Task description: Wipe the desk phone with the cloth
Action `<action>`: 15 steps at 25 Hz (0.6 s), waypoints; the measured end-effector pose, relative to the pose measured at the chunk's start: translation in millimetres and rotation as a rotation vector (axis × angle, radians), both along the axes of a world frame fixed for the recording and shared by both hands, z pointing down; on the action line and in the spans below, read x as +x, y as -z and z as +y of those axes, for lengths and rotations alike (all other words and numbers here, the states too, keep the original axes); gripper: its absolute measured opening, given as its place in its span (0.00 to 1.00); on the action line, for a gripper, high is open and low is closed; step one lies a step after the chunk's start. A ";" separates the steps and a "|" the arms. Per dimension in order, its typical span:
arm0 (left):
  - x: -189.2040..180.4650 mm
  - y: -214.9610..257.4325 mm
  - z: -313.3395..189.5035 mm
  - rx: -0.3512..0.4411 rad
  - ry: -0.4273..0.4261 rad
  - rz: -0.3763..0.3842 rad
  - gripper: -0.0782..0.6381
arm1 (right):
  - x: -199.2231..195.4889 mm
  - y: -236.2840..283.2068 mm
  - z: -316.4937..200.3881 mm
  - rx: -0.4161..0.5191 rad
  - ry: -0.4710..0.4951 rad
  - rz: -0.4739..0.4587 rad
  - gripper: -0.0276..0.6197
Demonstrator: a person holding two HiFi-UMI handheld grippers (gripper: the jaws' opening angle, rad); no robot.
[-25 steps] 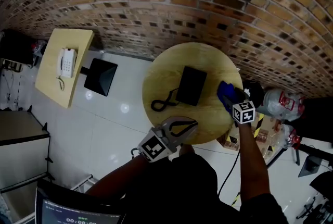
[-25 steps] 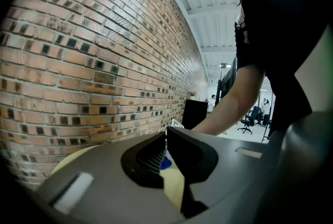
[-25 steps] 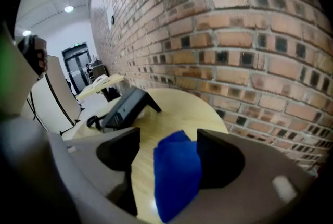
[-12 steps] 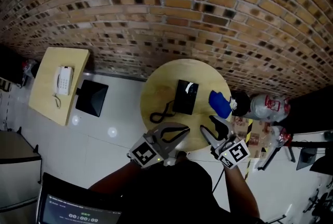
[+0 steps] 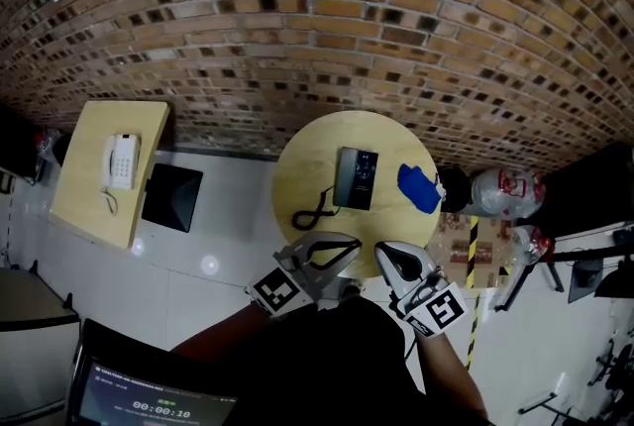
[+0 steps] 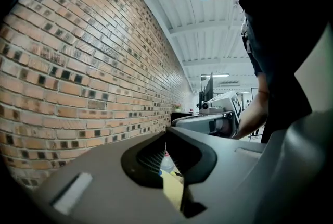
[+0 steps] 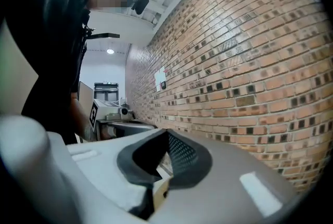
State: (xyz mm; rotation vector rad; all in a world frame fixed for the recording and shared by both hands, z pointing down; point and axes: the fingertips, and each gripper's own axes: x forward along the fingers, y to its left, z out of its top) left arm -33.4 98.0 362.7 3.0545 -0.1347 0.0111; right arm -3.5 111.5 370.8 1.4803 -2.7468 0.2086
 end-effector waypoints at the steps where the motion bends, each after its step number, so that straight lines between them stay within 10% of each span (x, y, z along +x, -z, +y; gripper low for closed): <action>1: -1.2 1.5 1.8 0.003 -0.005 0.006 0.11 | -3.6 1.9 1.3 0.007 -0.003 0.003 0.04; 15: -15.7 8.1 16.4 0.033 -0.025 0.021 0.11 | -23.7 6.1 12.6 0.019 -0.020 0.002 0.04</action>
